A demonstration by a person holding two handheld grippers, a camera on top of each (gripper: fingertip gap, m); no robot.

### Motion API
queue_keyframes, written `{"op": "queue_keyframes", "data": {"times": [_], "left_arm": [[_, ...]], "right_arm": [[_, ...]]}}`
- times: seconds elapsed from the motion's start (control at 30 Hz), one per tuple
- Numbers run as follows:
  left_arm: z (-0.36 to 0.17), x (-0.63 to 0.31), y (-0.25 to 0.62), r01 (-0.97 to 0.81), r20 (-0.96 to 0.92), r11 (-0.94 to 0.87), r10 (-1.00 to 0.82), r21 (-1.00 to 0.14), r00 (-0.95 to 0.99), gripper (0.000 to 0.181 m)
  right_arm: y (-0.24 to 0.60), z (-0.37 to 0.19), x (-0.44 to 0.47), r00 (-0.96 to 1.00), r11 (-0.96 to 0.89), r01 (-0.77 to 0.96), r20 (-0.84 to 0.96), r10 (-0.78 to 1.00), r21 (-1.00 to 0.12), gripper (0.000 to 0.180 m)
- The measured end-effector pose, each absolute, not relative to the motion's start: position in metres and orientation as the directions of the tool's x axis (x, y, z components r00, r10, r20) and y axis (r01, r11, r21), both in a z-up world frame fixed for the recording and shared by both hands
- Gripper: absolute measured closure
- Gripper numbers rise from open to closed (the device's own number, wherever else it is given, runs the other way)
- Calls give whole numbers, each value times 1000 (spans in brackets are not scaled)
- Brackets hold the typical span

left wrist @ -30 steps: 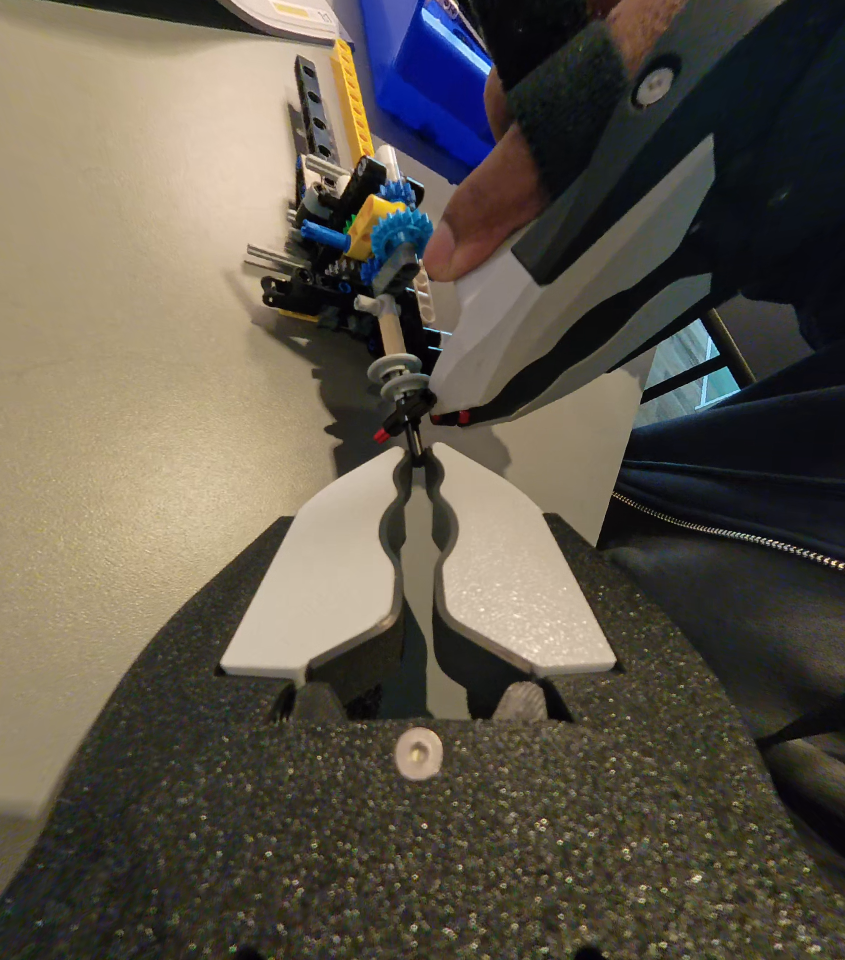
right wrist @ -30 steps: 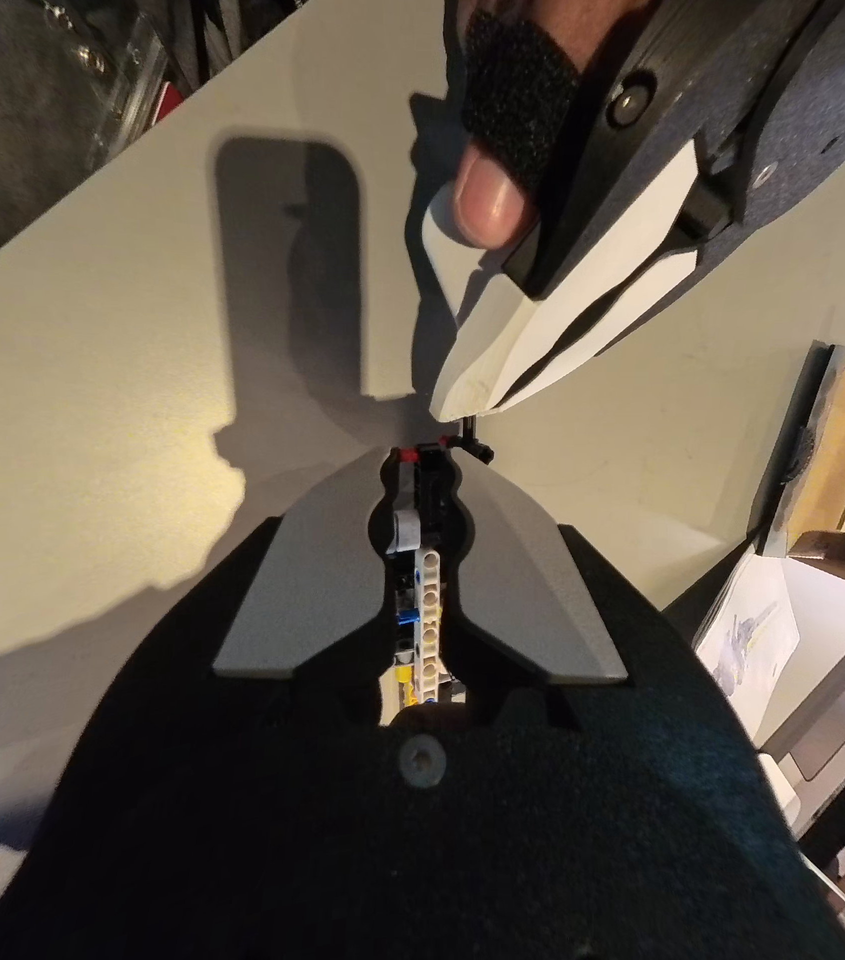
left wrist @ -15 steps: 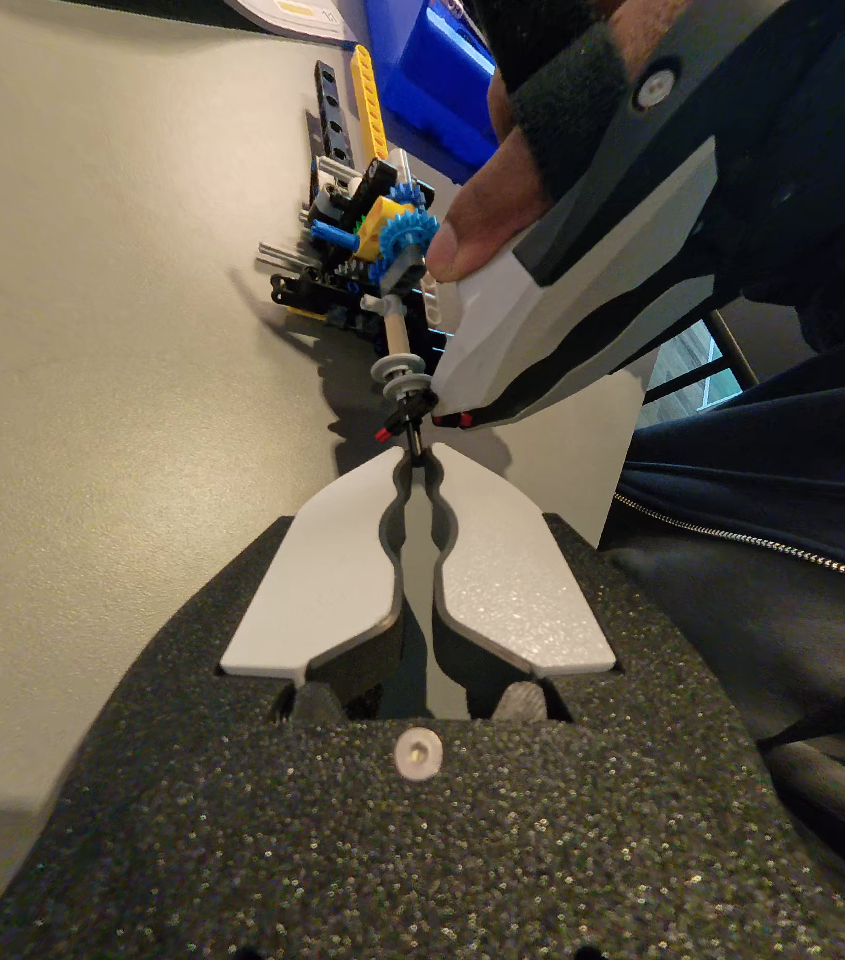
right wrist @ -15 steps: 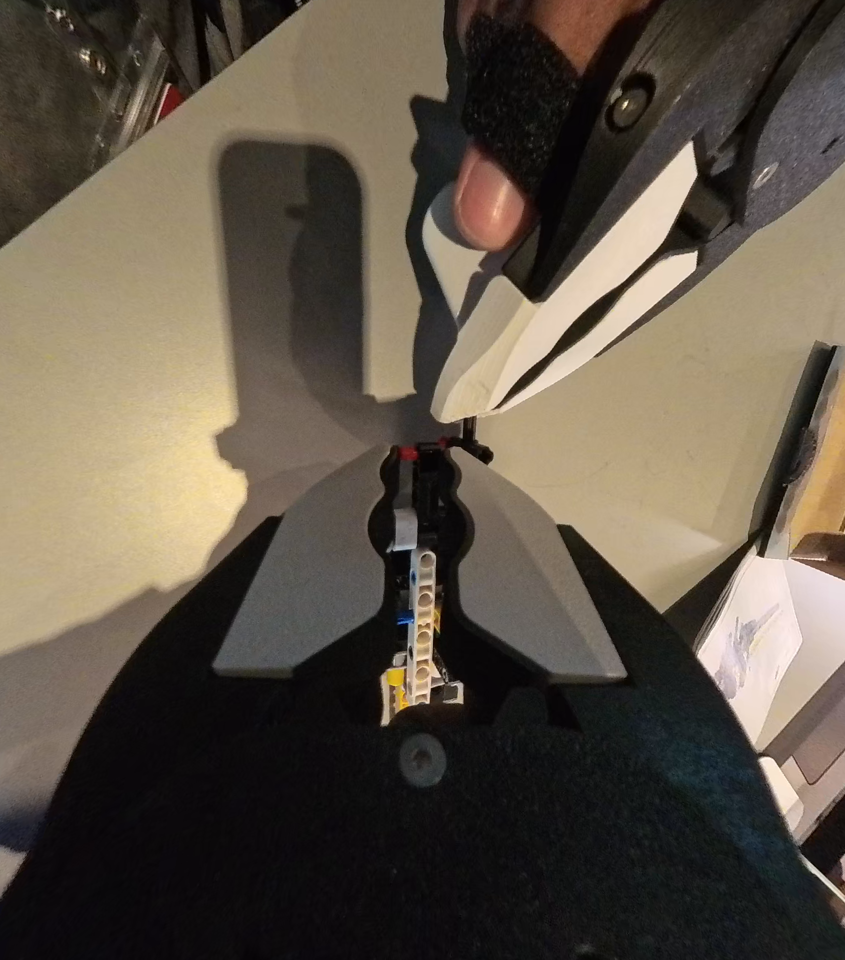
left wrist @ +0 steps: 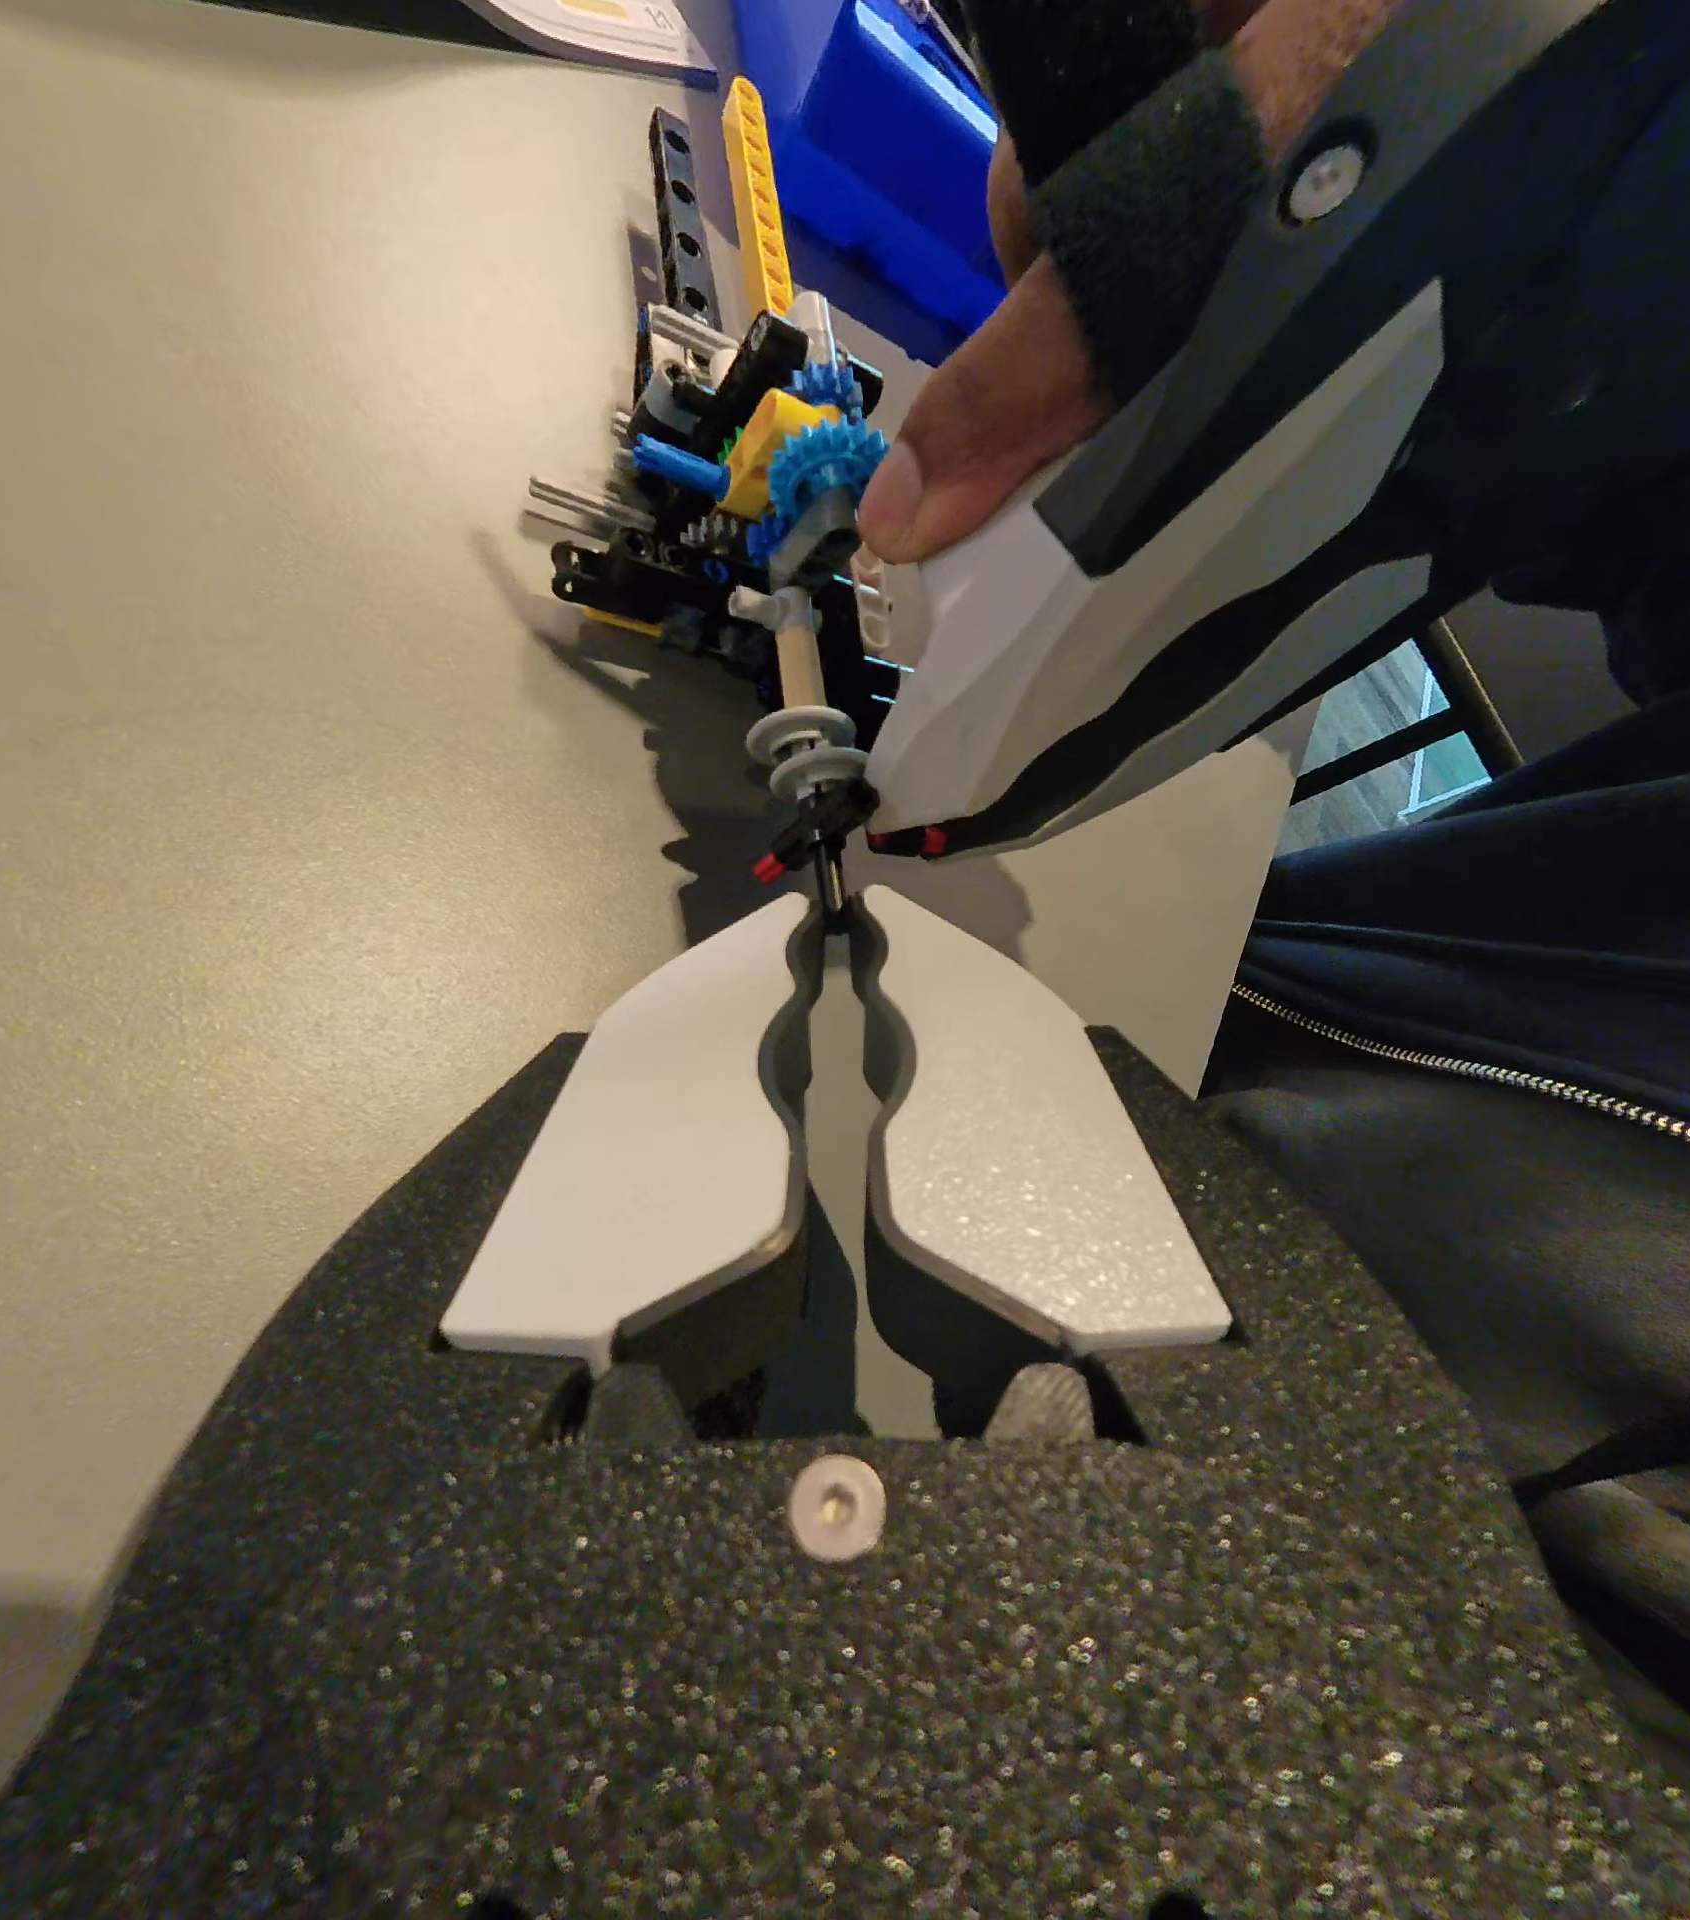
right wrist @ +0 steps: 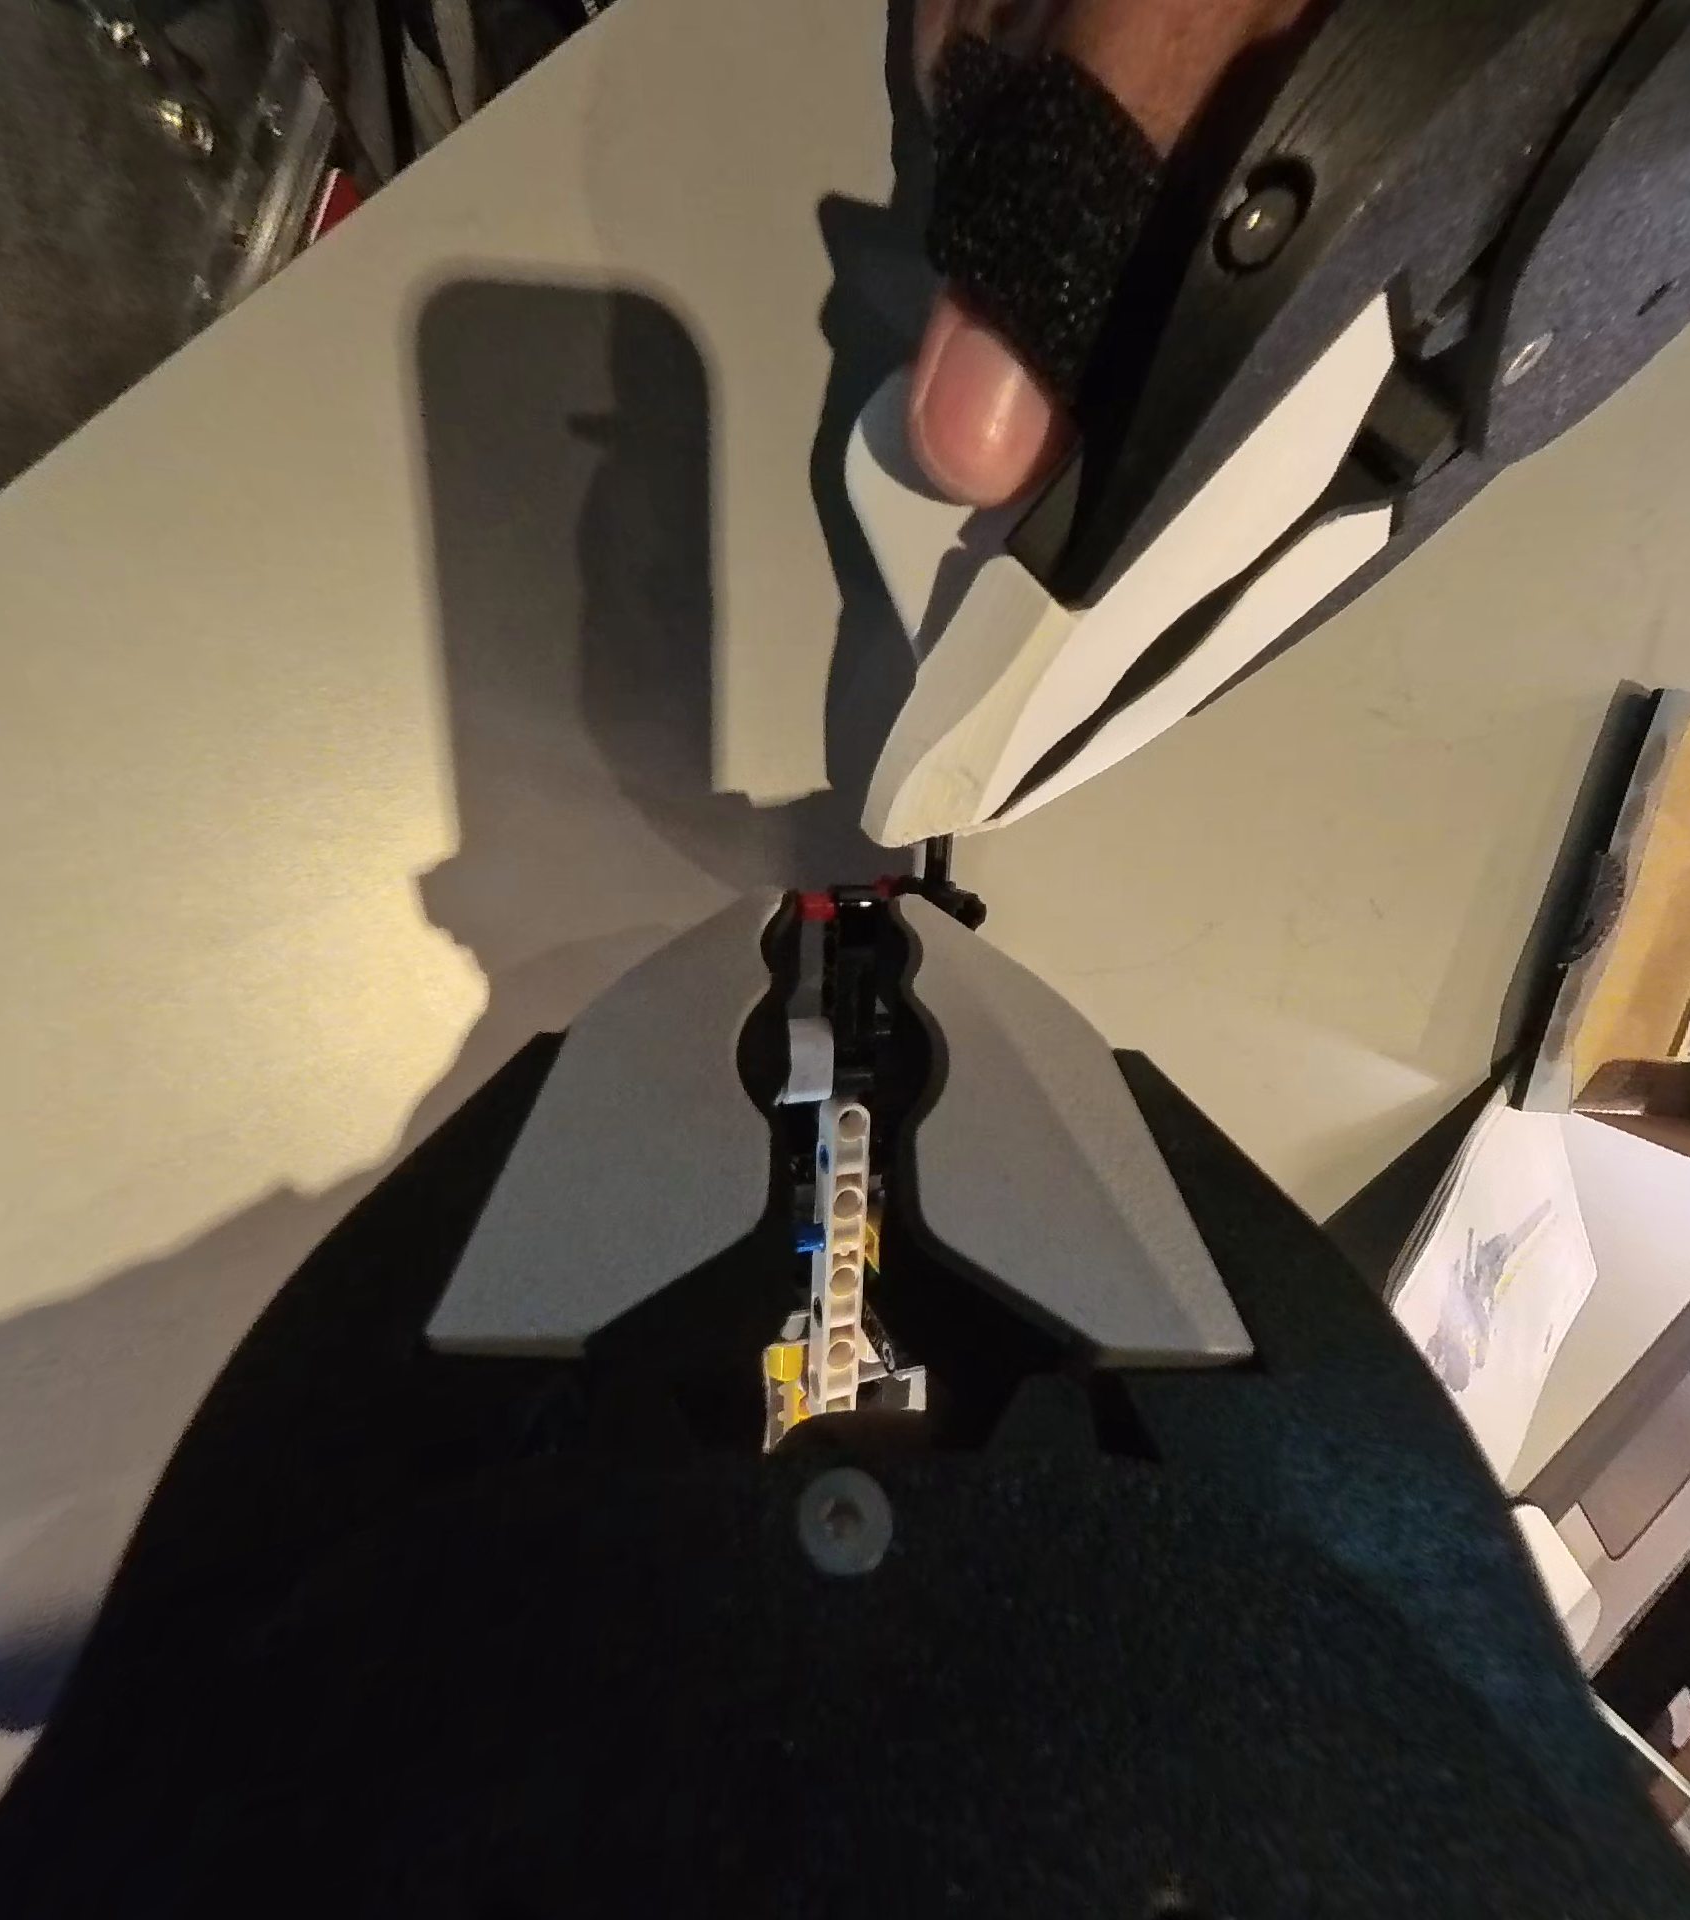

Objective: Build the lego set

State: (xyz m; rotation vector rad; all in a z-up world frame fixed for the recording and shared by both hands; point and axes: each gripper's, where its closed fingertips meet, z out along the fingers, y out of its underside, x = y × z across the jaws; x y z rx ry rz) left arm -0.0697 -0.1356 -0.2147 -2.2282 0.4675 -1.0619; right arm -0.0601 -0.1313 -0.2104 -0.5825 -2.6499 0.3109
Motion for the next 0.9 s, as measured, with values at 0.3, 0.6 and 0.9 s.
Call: {"op": "queue_keyframes", "data": {"times": [0.3,0.6,0.9], "left_arm": [[-214,-69,-135,-45,578,-747,-549,-663,603,176],[-212,-69,-137,-50,579,-741,-562,-669,590,168],[-212,-76,-142,-35,579,-745,-546,-667,605,160]], "right_arm": [[-130,-204,-57,-788,887,374,412,457,-269,148],[-132,-189,-64,-658,833,413,512,553,-368,133],[-143,-203,-73,-643,825,424,518,564,-373,132]]}}
